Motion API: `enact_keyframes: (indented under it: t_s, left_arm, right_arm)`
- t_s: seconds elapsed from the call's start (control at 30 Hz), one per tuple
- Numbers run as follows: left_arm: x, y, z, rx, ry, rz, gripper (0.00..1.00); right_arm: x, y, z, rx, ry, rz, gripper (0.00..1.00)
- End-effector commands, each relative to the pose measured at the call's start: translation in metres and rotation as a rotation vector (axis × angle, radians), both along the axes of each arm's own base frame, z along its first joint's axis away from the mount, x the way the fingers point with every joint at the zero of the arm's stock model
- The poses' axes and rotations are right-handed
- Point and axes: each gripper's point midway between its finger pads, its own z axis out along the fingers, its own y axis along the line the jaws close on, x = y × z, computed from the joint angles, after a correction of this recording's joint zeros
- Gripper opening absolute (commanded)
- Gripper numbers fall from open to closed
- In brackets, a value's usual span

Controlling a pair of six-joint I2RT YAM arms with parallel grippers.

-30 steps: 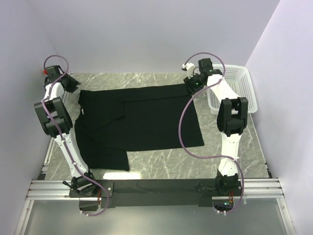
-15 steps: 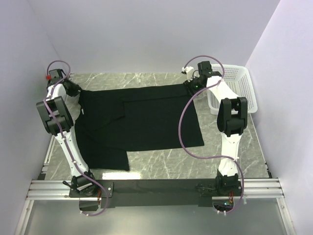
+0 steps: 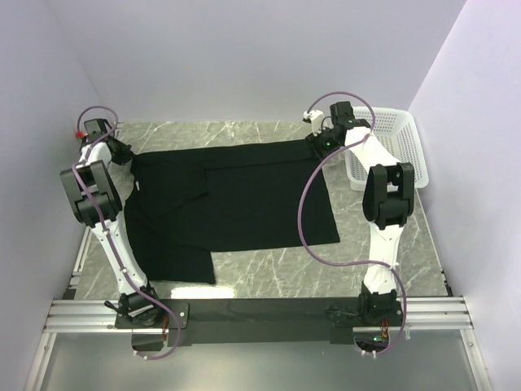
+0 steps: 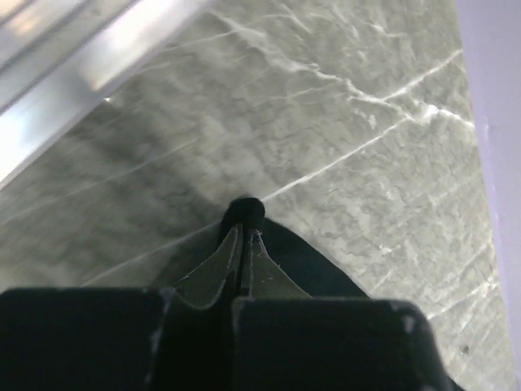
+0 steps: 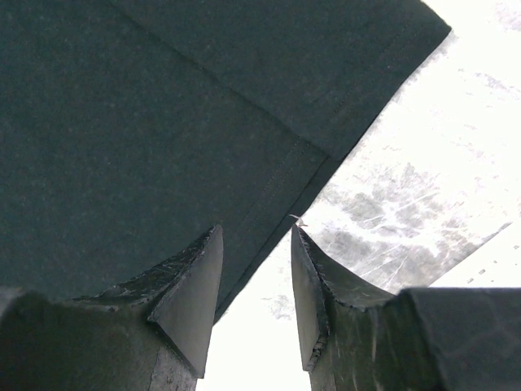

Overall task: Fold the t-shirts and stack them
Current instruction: Fold the tshirt

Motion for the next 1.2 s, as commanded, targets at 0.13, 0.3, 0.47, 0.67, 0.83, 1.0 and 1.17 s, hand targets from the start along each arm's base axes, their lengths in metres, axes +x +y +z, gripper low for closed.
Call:
enact_keyframes:
  t_s: [0.13, 0.3, 0.47, 0.67, 0.83, 1.0, 1.17]
  left_arm:
    - [-0.004, 0.025, 0.060, 0.108, -0.072, 0.134, 0.00]
    - [0.003, 0.021, 0.056, 0.077, -0.073, 0.093, 0.15]
    - [0.003, 0.024, 0.067, 0.102, -0.080, 0.069, 0.41]
    - [-0.008, 0.029, 0.102, 0.186, -0.125, 0.044, 0.45]
    - [-0.022, -0.017, 0.104, 0.056, -0.180, -0.120, 0.38]
    - [-0.052, -0.035, 0.082, 0.021, -0.125, -0.160, 0.34]
    - [-0.102, -0.013, 0.040, 0.128, 0.076, -0.062, 0.35]
  right_arm:
    - [0.001, 0.006, 0.027, 0.024, -0.058, 0.000, 0.46]
    - [-0.002, 0.006, 0.028, 0.025, -0.059, 0.002, 0.46]
    - [-0.007, 0.005, 0.028, 0.025, -0.058, 0.005, 0.46]
    - [-0.013, 0.008, 0.036, 0.042, -0.067, 0.016, 0.46]
    - [-0.023, 0.011, 0.041, 0.065, -0.067, 0.025, 0.46]
    - [-0.041, 0.014, 0.037, 0.092, -0.037, 0.051, 0.46]
    - [-0.060, 0.018, 0.037, 0.119, -0.032, 0.075, 0.46]
